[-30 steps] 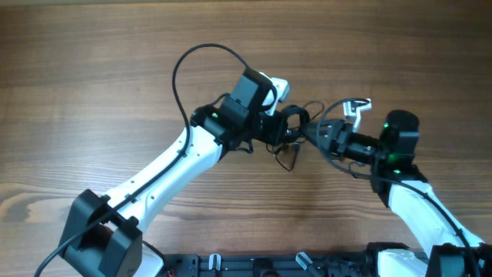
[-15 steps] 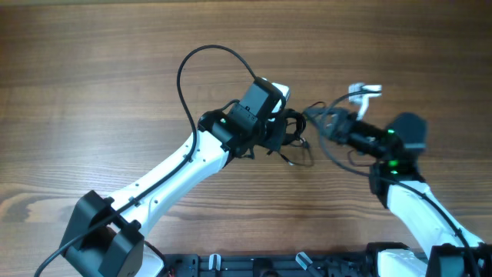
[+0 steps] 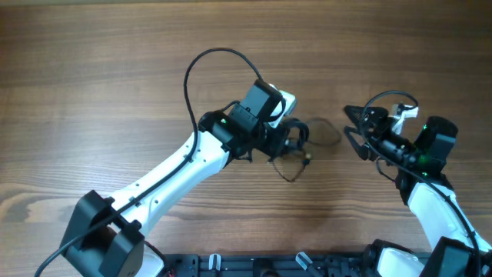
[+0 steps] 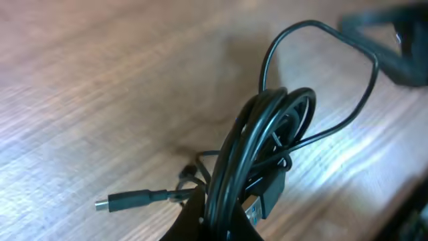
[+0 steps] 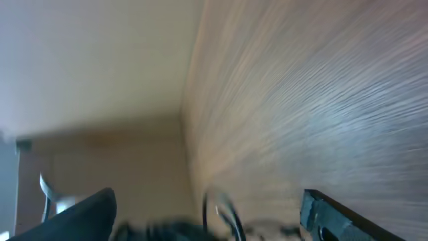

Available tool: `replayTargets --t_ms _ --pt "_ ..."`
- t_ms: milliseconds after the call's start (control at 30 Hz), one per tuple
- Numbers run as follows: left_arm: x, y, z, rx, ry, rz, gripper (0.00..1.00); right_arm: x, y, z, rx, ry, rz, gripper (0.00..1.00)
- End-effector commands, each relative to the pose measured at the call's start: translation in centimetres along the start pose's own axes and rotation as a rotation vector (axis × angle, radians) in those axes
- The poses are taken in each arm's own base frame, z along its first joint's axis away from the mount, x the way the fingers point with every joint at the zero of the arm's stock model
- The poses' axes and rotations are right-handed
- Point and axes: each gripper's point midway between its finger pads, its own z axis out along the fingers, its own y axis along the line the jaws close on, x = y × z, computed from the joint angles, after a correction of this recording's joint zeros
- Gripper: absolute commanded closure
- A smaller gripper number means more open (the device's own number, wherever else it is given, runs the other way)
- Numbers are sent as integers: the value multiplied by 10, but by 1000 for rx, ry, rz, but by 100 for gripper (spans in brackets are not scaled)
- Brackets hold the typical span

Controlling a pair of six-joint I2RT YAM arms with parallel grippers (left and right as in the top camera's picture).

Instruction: Untangle cables

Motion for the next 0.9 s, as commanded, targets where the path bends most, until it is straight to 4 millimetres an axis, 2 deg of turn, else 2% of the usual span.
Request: replayTargets --t_ms 0,100,200,267,367,533,667,767,867 --pt "-21 11 0 -52 -93 -121 96 41 27 2 -143 212 -178 16" --pt "-28 10 -1 -44 -124 -132 96 64 31 15 -150 294 -195 19" --pt "-32 22 -3 -110 -155 -217 96 79 27 31 -99 311 -209 25" --pt "-32 21 -2 -106 -156 -218 96 77 18 44 -14 254 -170 26" --pt "-28 19 -2 -108 -141 -216 96 68 8 54 66 164 -154 37" --pt "-21 10 0 -59 -100 -172 96 57 5 57 102 95 -154 52" --pt "-15 12 1 -66 -73 -172 96 53 10 57 86 77 -174 64" --pt "-13 6 1 -37 -61 -172 96 55 11 57 77 90 -175 77" --pt "-12 7 1 -40 -59 -173 96 71 18 56 28 178 -170 78"
